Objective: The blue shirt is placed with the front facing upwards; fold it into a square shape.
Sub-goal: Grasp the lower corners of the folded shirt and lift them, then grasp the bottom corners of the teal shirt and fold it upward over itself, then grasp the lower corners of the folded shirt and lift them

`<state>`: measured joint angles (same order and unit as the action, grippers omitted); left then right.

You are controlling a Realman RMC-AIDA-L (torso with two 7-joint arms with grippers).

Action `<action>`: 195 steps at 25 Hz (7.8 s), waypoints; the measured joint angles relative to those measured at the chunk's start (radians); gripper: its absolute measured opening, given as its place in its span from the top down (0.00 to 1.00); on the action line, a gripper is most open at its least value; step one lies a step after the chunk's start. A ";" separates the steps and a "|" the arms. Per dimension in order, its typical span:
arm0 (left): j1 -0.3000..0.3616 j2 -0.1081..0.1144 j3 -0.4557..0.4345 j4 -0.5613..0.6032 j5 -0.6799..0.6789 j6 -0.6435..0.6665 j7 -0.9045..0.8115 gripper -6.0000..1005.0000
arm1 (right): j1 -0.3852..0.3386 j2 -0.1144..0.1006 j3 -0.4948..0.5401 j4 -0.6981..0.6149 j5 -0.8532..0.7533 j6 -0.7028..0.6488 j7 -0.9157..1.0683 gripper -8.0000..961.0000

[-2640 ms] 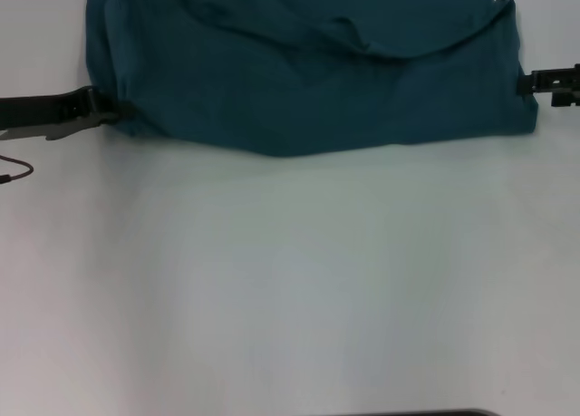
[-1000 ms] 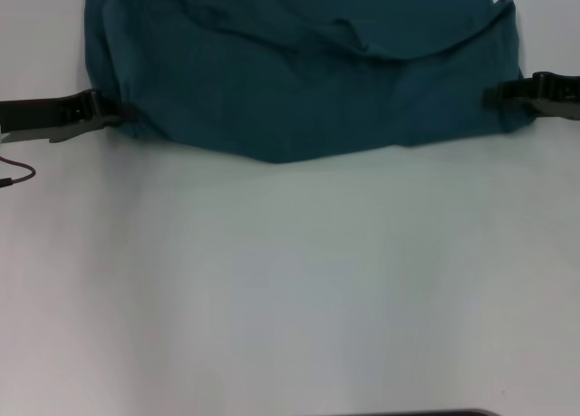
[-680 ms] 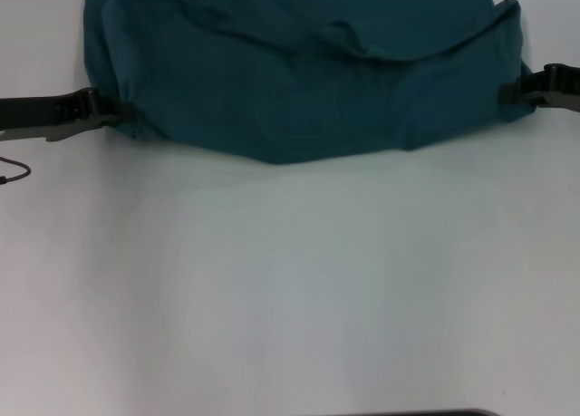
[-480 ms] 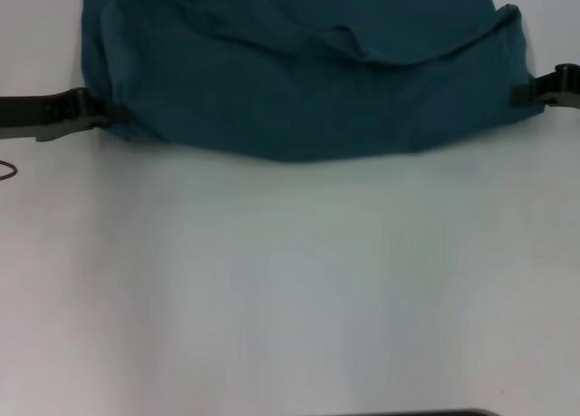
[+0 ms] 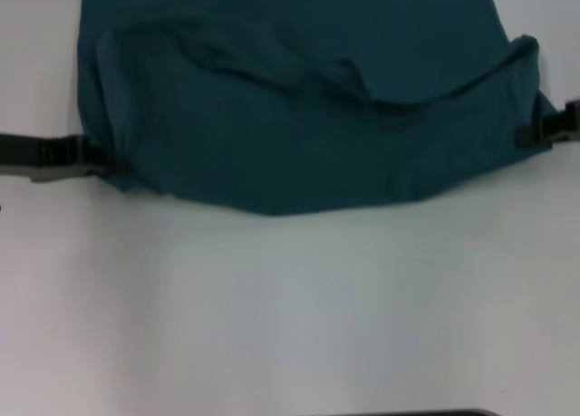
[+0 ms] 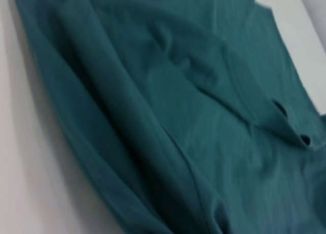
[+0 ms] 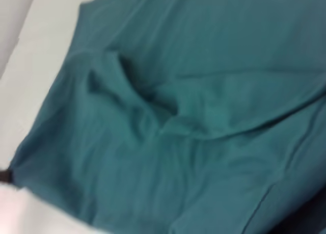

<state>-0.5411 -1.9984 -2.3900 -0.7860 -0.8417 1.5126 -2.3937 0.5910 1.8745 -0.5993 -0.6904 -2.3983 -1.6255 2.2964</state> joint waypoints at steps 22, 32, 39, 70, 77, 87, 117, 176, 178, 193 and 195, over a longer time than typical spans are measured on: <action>0.178 -0.072 0.004 -0.227 0.277 0.418 -0.001 0.97 | -0.137 0.087 -0.129 -0.208 -0.267 -0.360 -0.021 0.90; 0.195 -0.087 0.009 -0.243 0.332 0.471 0.022 0.97 | -0.151 0.091 -0.182 -0.206 -0.256 -0.365 -0.034 0.88; 0.152 -0.059 -0.077 -0.273 0.199 0.511 0.071 0.97 | -0.100 0.050 -0.130 -0.207 -0.029 -0.358 -0.082 0.87; -0.074 -0.100 -0.222 -0.171 0.157 -0.181 -0.101 0.97 | -0.024 0.085 0.120 -0.138 0.150 0.189 -0.032 0.82; -0.077 -0.108 -0.144 -0.129 0.159 -0.341 -0.105 0.97 | -0.002 0.118 0.057 -0.102 0.148 0.348 -0.052 0.80; -0.097 -0.106 -0.072 -0.083 0.173 -0.459 -0.140 0.97 | 0.054 0.134 -0.029 -0.026 0.149 0.521 -0.050 0.79; 0.022 -0.129 -0.078 -0.272 -0.028 -0.354 -0.067 0.51 | 0.056 0.045 -0.035 0.029 0.240 0.379 -0.128 0.46; 0.174 -0.045 -0.214 0.105 -0.106 -0.087 0.183 0.30 | -0.285 0.173 0.089 0.094 0.594 0.037 -0.847 0.12; 0.164 -0.046 -0.211 0.100 -0.082 -0.091 0.152 0.31 | -0.287 0.173 0.089 0.094 0.594 0.035 -0.841 0.12; 0.165 -0.043 -0.234 0.048 -0.094 0.009 0.130 0.69 | -0.143 -0.054 0.078 -0.084 0.014 -0.027 -0.010 0.15; 0.163 -0.043 -0.233 0.045 -0.094 0.013 0.130 0.77 | -0.120 -0.059 0.079 -0.089 -0.029 -0.035 0.017 0.15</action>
<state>-0.3784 -2.0413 -2.6228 -0.7414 -0.9354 1.5252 -2.2638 0.4714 1.8155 -0.5199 -0.7792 -2.4273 -1.6609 2.3132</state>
